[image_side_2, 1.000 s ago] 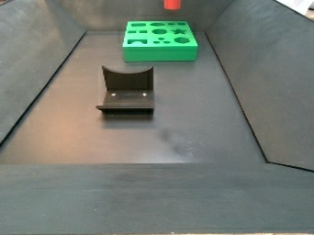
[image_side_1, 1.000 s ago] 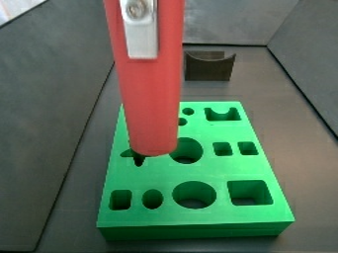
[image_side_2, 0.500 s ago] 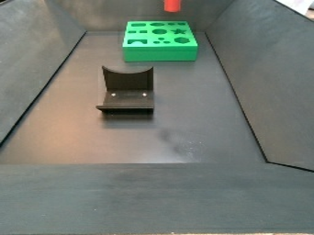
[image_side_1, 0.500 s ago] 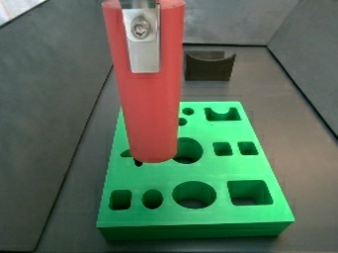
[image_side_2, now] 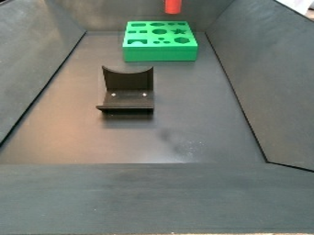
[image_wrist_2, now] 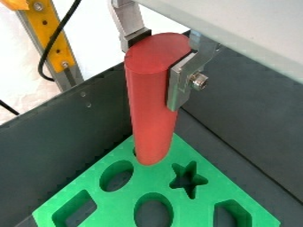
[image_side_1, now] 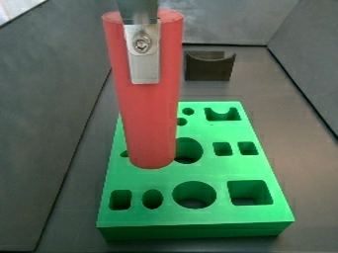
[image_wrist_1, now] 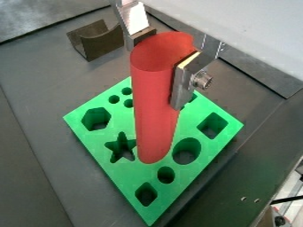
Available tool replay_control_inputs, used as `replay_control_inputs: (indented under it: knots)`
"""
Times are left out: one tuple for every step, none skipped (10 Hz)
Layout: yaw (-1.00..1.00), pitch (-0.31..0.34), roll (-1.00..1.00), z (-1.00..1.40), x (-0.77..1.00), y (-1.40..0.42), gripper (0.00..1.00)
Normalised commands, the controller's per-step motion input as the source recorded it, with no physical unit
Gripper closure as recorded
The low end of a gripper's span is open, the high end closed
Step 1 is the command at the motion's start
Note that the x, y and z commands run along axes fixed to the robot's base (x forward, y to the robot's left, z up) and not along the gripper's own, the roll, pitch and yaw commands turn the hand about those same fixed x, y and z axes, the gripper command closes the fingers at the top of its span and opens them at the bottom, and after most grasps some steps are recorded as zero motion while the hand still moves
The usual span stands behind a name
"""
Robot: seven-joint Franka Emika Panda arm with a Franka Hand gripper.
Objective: Pick up the oval object. Move up. Place the oval object on the fixture. Regrasp the oval object. Move to above the board. Insert the oval object.
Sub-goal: Insert the oval object.
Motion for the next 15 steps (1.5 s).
replay_control_inputs:
  knots:
    - [0.04, 0.324, 0.41, 0.06, 0.69, -0.15, 1.00]
    - [0.08, 0.319, 0.43, 0.08, 0.68, -0.08, 1.00]
    - [0.13, 0.297, 0.44, 0.12, 0.67, 0.00, 1.00]
    - [0.15, 0.276, 0.48, 0.17, 0.68, 0.00, 1.00]
    - [0.09, 0.300, 0.48, 0.13, 0.69, 0.00, 1.00]
    - [0.07, 0.309, 0.47, 0.11, 0.70, 0.00, 1.00]
    - [0.03, 0.317, 0.46, 0.09, 0.73, -0.01, 1.00]
    - [0.03, 0.330, 0.45, 0.06, 0.73, -0.03, 1.00]
    - [0.02, 0.341, 0.41, 0.01, 0.76, -0.07, 1.00]
    - [0.00, 0.316, 0.23, 0.00, 0.82, -0.28, 1.00]
    - [0.01, 0.120, 0.00, 0.00, 0.61, -0.31, 1.00]
    - [-0.27, 0.140, -0.19, -0.24, 0.65, -0.23, 1.00]
    - [-0.12, 0.026, -0.43, 0.00, 0.64, -0.24, 1.00]
    - [-0.06, 0.049, -0.45, 0.00, 0.75, -0.21, 1.00]
    - [0.00, 0.154, -0.37, -0.13, 0.89, -0.22, 1.00]
